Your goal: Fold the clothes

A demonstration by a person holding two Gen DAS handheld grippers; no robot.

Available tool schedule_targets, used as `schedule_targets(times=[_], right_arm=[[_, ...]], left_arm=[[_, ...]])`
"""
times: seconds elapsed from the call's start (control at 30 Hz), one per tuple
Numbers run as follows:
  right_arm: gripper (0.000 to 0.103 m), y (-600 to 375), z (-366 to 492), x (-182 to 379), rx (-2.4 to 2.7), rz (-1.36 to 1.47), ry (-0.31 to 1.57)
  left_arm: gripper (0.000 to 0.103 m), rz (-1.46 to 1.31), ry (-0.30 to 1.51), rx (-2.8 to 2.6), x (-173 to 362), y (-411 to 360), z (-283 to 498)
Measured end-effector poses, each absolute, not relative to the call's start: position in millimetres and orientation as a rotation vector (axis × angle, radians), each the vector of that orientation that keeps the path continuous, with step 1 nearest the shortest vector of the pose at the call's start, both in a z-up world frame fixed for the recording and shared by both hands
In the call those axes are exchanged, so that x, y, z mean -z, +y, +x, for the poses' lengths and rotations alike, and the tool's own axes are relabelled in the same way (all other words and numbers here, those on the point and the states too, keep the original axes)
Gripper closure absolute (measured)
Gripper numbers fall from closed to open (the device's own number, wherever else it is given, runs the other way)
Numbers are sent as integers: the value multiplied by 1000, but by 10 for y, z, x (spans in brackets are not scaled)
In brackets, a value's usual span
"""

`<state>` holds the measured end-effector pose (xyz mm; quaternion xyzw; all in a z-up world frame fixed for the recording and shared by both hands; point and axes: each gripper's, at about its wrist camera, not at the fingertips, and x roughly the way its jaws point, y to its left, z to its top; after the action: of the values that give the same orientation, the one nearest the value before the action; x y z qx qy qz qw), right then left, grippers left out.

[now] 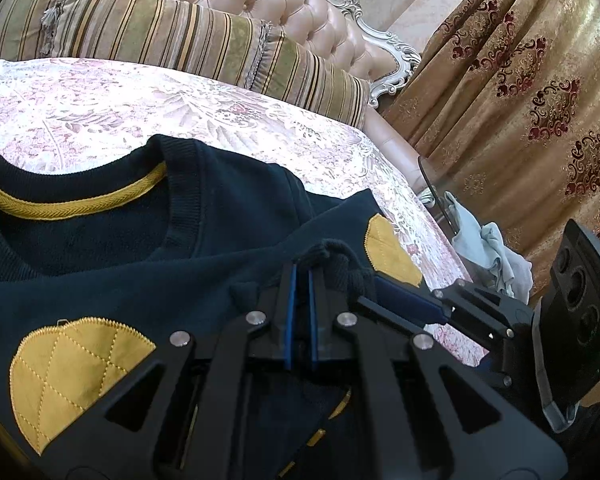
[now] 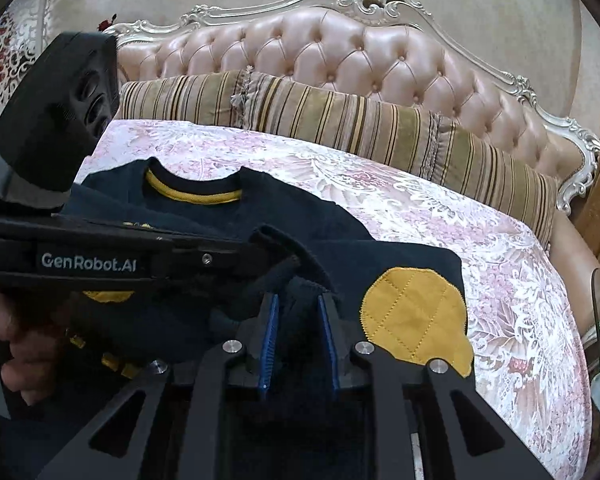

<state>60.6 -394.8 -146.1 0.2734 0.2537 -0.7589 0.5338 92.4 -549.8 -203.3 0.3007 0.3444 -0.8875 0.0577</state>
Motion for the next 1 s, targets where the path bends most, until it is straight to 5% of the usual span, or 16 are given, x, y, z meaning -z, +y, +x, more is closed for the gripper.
schedule_targets(times=[0.27,0.7,0.83,1.0], right_arm=[[95,-3853,446,1473,1781,718,450],[96,-3576,444,1509,1761,785,394],[96,-3563,444,1500,1758,792,388],[96,-3570,425,1515,1756,798,382]], left_arm=[[96,899,1054,2689,2027,-5508,929],[95,868,984,2698,1984,-5497,960],[59,859,937,2703,1964,-5485,977],[57,867,846,2722,1916,-5427,964]])
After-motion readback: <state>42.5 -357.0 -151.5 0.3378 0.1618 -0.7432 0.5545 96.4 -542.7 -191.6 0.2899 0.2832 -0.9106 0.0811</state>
